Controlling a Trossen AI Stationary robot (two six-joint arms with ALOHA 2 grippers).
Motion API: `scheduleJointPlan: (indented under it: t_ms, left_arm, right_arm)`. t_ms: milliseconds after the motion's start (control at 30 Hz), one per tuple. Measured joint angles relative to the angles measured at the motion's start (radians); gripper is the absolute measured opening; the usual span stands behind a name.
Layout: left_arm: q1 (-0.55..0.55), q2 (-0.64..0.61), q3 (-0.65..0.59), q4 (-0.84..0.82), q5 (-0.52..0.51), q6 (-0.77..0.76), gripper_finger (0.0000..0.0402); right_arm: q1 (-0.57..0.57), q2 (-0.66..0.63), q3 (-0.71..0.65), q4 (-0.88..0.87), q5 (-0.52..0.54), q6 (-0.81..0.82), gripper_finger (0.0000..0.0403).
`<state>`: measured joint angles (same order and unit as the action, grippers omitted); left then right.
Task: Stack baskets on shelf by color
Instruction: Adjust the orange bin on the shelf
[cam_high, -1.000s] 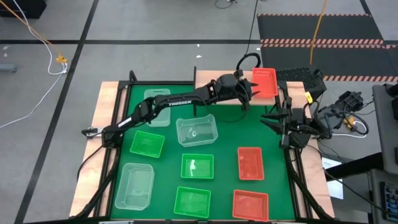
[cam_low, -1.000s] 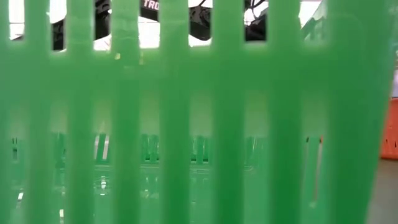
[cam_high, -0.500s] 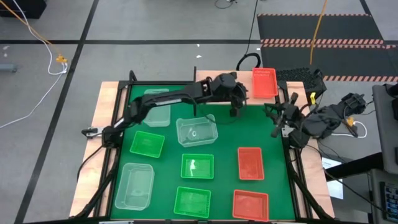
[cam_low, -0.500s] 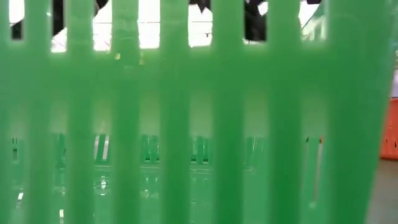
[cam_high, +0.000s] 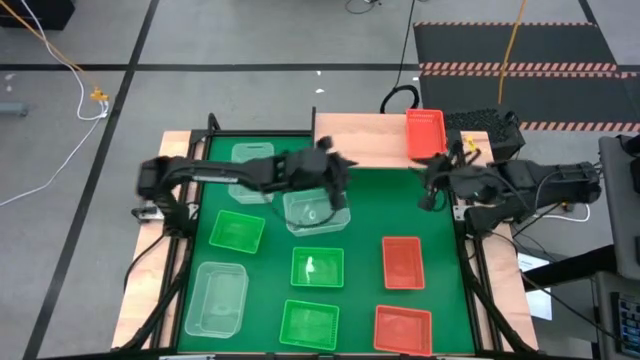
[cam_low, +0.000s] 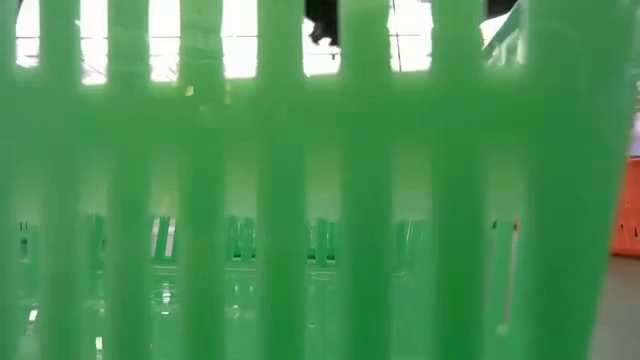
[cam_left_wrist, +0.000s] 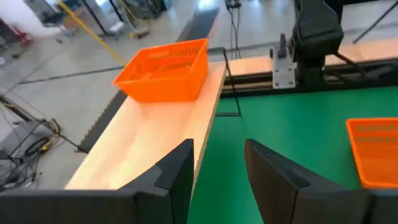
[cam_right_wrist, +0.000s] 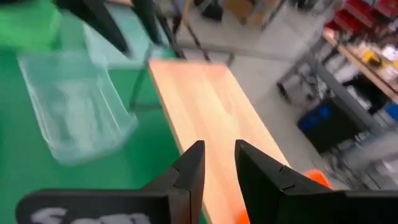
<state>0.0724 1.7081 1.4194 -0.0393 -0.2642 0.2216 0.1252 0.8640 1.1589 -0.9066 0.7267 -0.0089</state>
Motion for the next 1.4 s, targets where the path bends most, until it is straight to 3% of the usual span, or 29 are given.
scheduleJointPlan:
  t_ms: [100,200,300,433,667,767,933,1133,1300,1400]
  left_arm:
    - [-0.011,-0.118,-0.206,0.175,-0.003,-0.026,0.0145]
    - [-0.016,-0.209,-0.37,0.285,-0.003,-0.043,0.0145]
    - [-0.017,-0.287,-0.475,0.376,-0.004,-0.048,0.0145]
    - [-0.016,-0.359,-0.548,0.424,-0.006,-0.05,0.0145]
    - [-0.017,-0.41,-0.562,0.404,-0.006,-0.038,0.0145]
    - [-0.017,-0.408,-0.563,0.386,-0.006,-0.029,0.0145]
    - [-0.017,-0.408,-0.563,0.368,-0.005,-0.026,0.0145]
    - [-0.017,-0.408,-0.563,0.37,-0.002,-0.048,0.0145]
    - [-0.017,-0.408,-0.563,0.37,-0.002,-0.067,0.0145]
    - [-0.017,-0.408,-0.563,0.372,-0.003,-0.071,0.0145]
  right_arm:
    - [-0.106,0.067,0.107,-0.142,-0.016,-0.012,0.0093]
    - [-0.237,0.124,0.164,-0.198,-0.114,-0.049,0.0109]
    - [-0.365,0.177,0.175,-0.191,-0.234,-0.114,0.0126]
    - [-0.514,0.257,0.175,-0.209,-0.302,-0.185,0.014]
    - [-0.681,0.317,0.174,-0.287,-0.434,-0.253,0.0143]
    - [-0.73,0.324,0.172,-0.317,-0.442,-0.292,0.0143]
    - [-0.78,0.327,0.162,-0.314,-0.459,-0.331,0.0144]
    - [-0.81,0.327,0.122,-0.314,-0.6,-0.336,0.0144]
    - [-0.809,0.328,0.071,-0.317,-0.587,-0.352,0.0144]
    - [-0.809,0.322,0.071,-0.296,-0.524,-0.364,0.0144]
